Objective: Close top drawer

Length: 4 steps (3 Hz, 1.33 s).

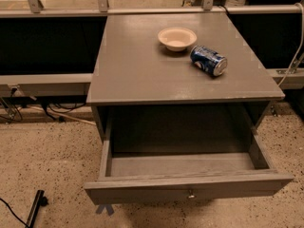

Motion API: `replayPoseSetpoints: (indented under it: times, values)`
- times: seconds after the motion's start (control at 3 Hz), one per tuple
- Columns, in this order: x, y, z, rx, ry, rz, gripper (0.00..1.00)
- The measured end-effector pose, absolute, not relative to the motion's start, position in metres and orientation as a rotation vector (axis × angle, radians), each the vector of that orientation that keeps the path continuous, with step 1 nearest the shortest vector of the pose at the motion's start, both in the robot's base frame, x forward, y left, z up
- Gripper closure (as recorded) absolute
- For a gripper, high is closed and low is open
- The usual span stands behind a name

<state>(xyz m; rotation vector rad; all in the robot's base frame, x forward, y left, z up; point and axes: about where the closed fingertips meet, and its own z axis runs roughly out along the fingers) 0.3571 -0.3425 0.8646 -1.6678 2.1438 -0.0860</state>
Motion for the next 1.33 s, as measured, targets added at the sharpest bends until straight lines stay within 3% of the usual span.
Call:
replayPoseSetpoints:
  times: [1.0,1.33]
  values:
    - [0.352,-0.344,0.854,-1.703,2.142,-0.078,0.0]
    - [0.344,-0.323,0.826,-1.711,2.1,-0.05,0.0]
